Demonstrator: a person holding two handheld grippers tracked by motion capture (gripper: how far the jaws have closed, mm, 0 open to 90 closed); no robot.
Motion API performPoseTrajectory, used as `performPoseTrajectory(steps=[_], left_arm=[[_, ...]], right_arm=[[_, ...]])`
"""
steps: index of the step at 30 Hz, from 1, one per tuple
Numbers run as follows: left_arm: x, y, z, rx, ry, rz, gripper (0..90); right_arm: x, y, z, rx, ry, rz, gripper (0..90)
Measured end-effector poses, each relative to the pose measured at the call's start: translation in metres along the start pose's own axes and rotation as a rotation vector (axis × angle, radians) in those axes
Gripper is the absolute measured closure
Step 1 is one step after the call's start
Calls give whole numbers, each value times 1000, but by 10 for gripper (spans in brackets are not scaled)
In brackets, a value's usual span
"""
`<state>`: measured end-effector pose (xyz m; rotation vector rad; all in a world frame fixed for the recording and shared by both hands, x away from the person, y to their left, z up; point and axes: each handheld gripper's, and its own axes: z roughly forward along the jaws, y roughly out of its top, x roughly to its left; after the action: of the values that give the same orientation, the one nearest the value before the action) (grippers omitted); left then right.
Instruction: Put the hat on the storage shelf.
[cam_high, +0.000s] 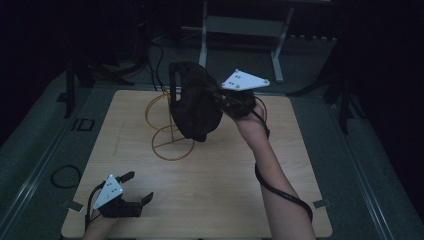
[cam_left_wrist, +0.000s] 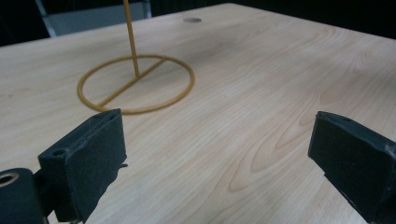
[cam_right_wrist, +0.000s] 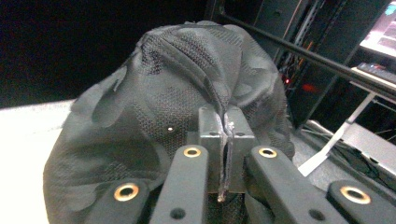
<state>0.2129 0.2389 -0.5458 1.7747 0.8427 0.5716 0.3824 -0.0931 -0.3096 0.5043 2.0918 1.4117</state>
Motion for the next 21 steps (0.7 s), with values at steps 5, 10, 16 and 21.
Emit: performPoseTrajectory(steps=[5,10,16,21], left_arm=[[1,-1,-1,-2,-1,0,45],[2,-2,-2,3,4,7,45],[1,-3,-1,3,1,0,45],[2,-4,0,0,-6,-20,46]], right_arm=[[6,0,24,25,30,13,883],[11,-3,42,40,59,34,882],[18,-4,60,60,67,45,882],[21,-4,73,78,74,69,879]])
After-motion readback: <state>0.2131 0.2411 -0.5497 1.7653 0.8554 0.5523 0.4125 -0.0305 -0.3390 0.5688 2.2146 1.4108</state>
